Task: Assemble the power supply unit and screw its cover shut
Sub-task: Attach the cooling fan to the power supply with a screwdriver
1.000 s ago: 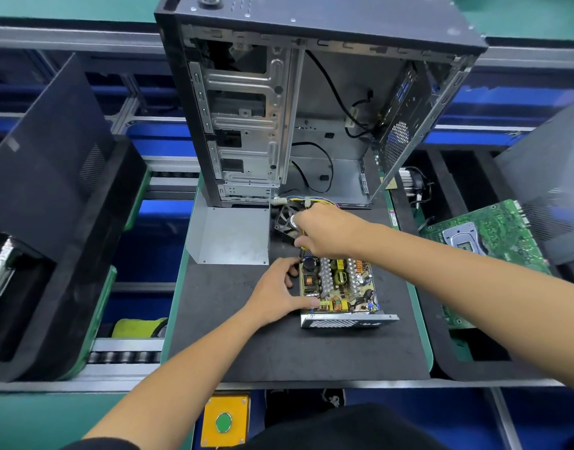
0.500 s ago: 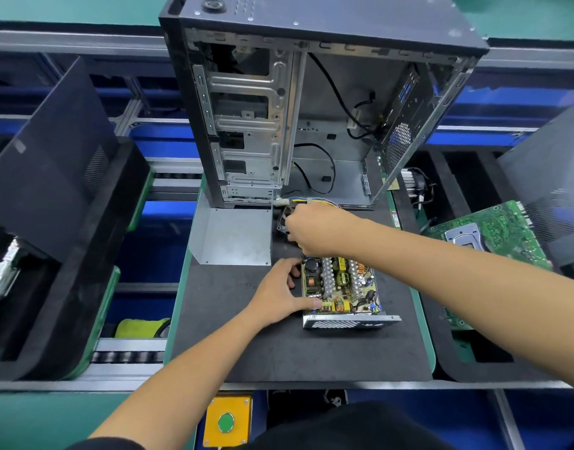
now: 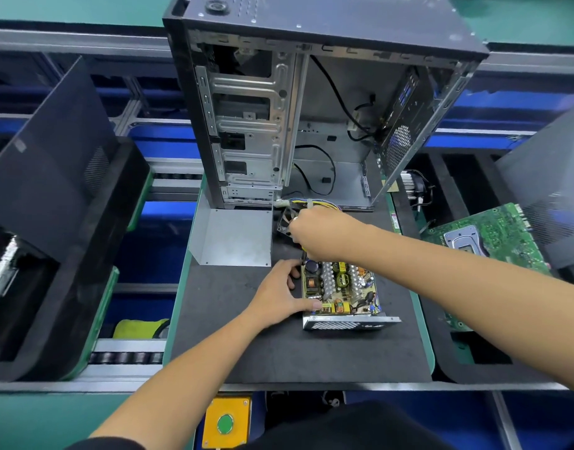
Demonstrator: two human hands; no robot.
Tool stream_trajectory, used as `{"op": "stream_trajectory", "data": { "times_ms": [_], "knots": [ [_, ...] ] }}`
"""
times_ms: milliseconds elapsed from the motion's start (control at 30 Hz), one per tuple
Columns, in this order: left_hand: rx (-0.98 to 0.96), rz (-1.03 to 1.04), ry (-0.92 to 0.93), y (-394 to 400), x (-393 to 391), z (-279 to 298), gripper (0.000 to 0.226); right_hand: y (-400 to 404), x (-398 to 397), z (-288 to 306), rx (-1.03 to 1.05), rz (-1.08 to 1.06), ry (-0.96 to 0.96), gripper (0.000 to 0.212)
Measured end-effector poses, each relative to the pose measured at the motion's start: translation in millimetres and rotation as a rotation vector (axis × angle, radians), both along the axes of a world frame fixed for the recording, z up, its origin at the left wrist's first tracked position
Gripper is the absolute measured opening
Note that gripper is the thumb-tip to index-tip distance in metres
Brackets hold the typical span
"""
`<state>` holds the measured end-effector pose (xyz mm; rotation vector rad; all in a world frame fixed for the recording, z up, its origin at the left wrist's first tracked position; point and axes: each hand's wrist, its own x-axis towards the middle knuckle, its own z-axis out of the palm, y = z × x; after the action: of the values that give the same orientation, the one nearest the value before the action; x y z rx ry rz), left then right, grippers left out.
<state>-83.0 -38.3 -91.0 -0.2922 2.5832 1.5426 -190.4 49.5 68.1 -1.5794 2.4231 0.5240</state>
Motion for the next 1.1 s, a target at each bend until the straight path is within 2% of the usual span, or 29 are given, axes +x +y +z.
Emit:
{"op": "stream_trajectory", "data": {
  "times_ms": [67, 167, 300, 367, 433, 567, 600, 700, 833, 967, 1100],
  "knots": [
    [0.008, 0.01, -0.006, 0.1, 0.0, 0.1, 0.098, 0.8, -1.0, -1.6, 0.011, -0.015, 0.034, 0.03],
    [0.028, 0.028, -0.016, 0.5, 0.7, 1.4, 0.101, 2.8, -1.3, -3.2, 0.0, -0.018, 0.042, 0.009],
    [0.035, 0.023, -0.019, -1.0, 0.0, 1.3, 0.101, 5.8, -2.9, -2.1, 0.034, -0.018, -0.108, 0.031],
    [0.039, 0.016, -0.017, -1.4, -0.3, 0.8, 0.101, 3.3, -4.8, -0.3, 0.0, -0.035, -0.109, 0.023],
    [0.038, 0.013, -0.014, -1.2, 0.2, 1.1, 0.102, 1.0, -7.4, 0.1, -0.036, -0.064, -0.075, 0.004],
    [0.028, 0.013, -0.004, -1.1, 0.8, 1.8, 0.104, 2.1, -5.8, -4.8, -0.065, -0.049, 0.014, 0.033],
    [0.033, 0.013, -0.002, -1.1, 1.1, 2.3, 0.105, 2.8, -5.5, -5.9, -0.065, -0.049, 0.035, 0.032],
    [0.044, 0.014, 0.003, -0.7, 1.5, 2.7, 0.103, 5.0, -4.0, -7.6, -0.052, -0.067, 0.009, 0.011],
    [0.037, 0.011, 0.001, -0.8, 0.8, 2.6, 0.099, 8.0, -3.1, -3.3, -0.018, -0.06, -0.137, 0.023],
    [0.031, 0.011, -0.002, -1.1, 1.6, 2.5, 0.101, 4.9, -0.9, -3.0, -0.033, -0.033, -0.001, 0.007],
    [0.031, 0.012, -0.009, -1.0, 1.0, 2.6, 0.104, 9.1, -0.9, -5.1, -0.004, -0.044, 0.124, 0.025]
  ]
}}
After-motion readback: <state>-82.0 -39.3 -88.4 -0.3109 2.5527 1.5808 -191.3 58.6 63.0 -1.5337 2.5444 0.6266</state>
